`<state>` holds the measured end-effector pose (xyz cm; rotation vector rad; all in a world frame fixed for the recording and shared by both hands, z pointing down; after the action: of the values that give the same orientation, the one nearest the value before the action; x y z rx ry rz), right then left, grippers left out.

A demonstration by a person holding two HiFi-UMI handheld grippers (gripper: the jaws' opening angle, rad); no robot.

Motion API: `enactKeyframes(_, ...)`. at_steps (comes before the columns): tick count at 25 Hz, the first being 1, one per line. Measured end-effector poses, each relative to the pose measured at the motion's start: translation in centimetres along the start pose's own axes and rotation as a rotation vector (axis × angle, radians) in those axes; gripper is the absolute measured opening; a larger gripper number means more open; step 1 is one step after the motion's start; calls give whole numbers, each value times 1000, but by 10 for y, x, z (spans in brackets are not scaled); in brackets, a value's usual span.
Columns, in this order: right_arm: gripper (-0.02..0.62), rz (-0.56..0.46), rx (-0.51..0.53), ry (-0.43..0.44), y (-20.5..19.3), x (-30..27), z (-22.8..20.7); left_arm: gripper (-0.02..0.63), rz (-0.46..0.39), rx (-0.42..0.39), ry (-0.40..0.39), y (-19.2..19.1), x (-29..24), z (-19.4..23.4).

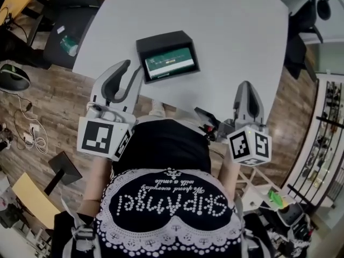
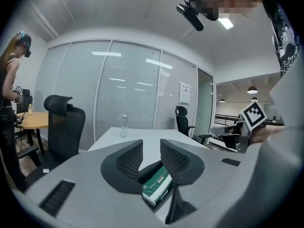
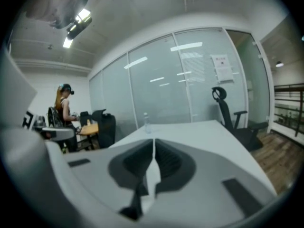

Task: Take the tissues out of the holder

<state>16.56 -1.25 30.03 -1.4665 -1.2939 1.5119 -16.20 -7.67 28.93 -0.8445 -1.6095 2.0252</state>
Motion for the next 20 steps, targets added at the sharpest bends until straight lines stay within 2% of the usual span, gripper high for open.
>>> enactKeyframes(6,35,2,-19,-34,-1,5,-12,198,43,-8,-50,1,-15,-7)
enactKeyframes(13,35,9,-25,-48,2,-1,-22,242,79,-17,-79,-1,-33,-8)
enactKeyframes(20,35,22,-27,-42,4,-9,-29,299,171,-27,-115,-11,-56,-5)
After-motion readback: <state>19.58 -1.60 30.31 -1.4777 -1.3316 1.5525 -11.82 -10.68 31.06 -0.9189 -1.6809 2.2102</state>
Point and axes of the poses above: the fingertips, and each gripper's own axes: x backward along the fingers, z to its left, y out of its top, the point moved 9 cm from there along x, backward along the fingers, and after that the axes turned 11 degrees about -y, right-handed, at the moved point
